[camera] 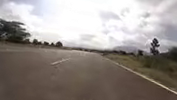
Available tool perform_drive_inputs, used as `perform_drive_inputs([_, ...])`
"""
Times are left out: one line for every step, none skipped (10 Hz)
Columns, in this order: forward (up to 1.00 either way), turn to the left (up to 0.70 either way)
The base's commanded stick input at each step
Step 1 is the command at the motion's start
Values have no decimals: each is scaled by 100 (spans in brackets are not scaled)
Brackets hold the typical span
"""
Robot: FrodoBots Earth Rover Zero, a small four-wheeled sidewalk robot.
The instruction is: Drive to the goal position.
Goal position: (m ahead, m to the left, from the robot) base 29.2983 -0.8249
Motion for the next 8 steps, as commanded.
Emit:
perform_drive_inputs([100,0])
perform_drive_inputs([100,0])
perform_drive_inputs([100,0])
perform_drive_inputs([100,0])
perform_drive_inputs([100,0])
perform_drive_inputs([100,0])
perform_drive_inputs([100,0])
perform_drive_inputs([100,0])
